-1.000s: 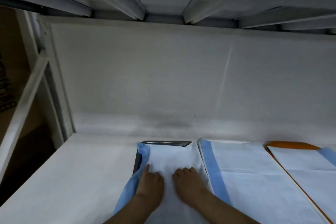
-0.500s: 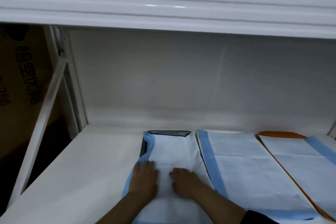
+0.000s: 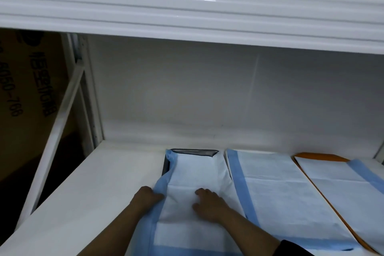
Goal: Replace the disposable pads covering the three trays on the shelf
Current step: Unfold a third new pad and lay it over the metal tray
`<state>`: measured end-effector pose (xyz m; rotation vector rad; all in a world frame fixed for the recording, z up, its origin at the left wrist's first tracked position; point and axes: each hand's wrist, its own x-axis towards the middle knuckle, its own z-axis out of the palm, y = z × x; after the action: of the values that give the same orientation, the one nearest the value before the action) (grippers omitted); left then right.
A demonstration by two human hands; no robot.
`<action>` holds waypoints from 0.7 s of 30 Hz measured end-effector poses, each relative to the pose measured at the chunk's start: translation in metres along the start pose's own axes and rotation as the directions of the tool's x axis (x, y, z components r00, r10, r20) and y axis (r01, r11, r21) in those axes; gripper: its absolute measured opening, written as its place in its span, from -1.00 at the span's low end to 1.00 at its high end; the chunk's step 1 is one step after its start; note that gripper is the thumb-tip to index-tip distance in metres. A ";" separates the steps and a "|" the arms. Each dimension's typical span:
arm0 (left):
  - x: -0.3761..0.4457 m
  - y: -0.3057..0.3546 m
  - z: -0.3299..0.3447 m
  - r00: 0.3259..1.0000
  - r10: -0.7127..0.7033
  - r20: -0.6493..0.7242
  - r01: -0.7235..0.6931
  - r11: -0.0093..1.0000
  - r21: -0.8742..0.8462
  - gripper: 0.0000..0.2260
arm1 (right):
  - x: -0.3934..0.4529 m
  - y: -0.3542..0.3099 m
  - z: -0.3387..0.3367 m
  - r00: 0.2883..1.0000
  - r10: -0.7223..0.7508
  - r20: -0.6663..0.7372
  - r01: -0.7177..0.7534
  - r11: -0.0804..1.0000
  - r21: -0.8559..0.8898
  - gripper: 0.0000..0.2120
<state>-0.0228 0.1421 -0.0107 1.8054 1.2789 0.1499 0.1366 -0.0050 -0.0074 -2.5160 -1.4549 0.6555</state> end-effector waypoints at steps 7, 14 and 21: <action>-0.017 0.033 -0.006 0.982 0.154 0.107 -0.129 0.969 -0.211 -0.93 | 0.004 0.003 -0.004 0.999 0.044 -0.006 -0.043 0.984 0.171 -0.49; -0.016 0.040 -0.014 0.984 0.014 0.179 0.066 0.898 -0.434 -0.88 | 0.009 0.008 -0.012 0.993 0.117 0.033 -0.120 0.915 0.386 -0.50; 0.004 0.041 -0.027 0.949 -0.106 0.295 0.210 0.914 -0.347 -0.42 | 0.015 0.008 -0.016 0.991 0.130 0.026 -0.131 0.920 0.369 -0.53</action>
<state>-0.0075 0.1581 0.0330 1.3362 1.1087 0.0480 0.1568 0.0045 0.0000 -2.3247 -1.0484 0.8625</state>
